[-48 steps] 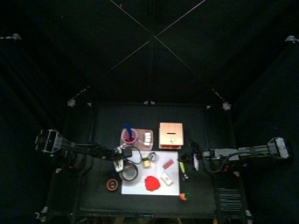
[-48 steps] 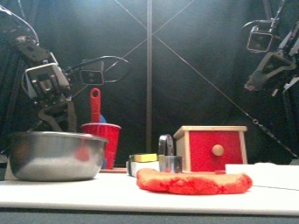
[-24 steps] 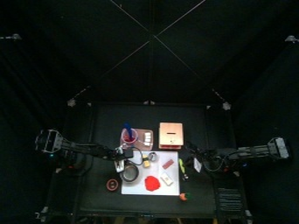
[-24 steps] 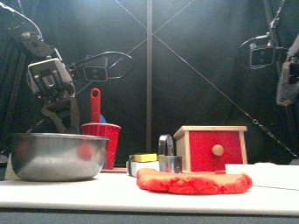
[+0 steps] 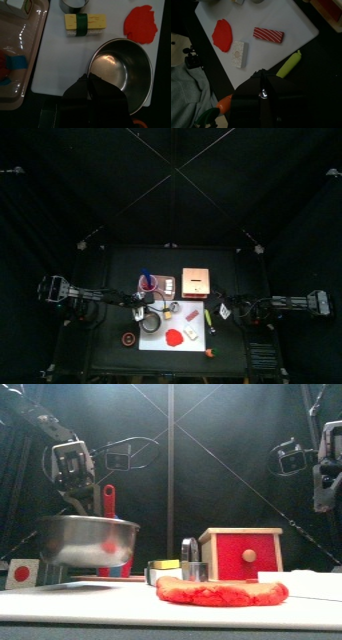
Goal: Grab bowl
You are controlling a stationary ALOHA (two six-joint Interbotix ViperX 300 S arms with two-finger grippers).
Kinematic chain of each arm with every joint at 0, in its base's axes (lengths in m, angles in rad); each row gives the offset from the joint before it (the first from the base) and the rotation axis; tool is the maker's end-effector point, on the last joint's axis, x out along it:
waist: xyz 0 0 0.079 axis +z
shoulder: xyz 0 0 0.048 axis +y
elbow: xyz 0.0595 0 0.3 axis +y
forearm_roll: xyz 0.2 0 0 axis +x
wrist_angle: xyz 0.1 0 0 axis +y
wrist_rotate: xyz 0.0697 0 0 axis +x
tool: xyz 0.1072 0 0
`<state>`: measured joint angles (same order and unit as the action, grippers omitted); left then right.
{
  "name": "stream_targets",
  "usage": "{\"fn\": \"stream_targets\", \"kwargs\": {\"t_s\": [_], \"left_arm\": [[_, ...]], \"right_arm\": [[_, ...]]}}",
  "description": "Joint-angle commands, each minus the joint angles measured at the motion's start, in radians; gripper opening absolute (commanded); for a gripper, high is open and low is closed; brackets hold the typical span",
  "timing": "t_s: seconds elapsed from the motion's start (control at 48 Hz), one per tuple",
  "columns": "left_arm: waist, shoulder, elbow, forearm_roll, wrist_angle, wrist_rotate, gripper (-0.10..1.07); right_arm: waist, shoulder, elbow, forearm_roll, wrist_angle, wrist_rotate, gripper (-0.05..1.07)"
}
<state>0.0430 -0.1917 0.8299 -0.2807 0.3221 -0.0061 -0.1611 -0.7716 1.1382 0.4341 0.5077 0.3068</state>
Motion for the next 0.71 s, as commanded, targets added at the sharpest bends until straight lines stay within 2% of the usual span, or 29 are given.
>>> {"fn": "stream_targets", "kwargs": {"t_s": [0.0, 0.062, 0.167, 0.375, 0.542, 0.688], "left_arm": [[0.028, -0.021, -0.025, -0.055, -0.005, -0.002, 0.32], [0.040, -0.023, -0.025, -0.094, -0.005, -0.002, 0.32], [0.052, -0.025, -0.023, -0.140, -0.014, -0.002, 0.31], [0.067, -0.032, -0.023, -0.196, -0.028, -0.005, 0.31], [0.081, -0.041, -0.021, -0.255, -0.038, -0.005, 0.31], [0.083, -0.041, -0.023, -0.262, -0.044, -0.005, 0.31]], "right_arm": [[-0.015, 0.046, -0.051, 0.011, -0.005, -0.002, 0.58], [-0.021, 0.084, -0.055, 0.017, -0.005, -0.002, 0.66], [-0.021, 0.138, -0.066, 0.018, -0.009, 0.000, 0.73], [-0.021, 0.232, -0.087, 0.003, -0.040, 0.067, 0.75], [0.000, 0.284, -0.104, -0.107, -0.048, 0.210, 0.76], [0.048, 0.314, -0.123, -0.264, -0.046, 0.396, 0.76]]}}
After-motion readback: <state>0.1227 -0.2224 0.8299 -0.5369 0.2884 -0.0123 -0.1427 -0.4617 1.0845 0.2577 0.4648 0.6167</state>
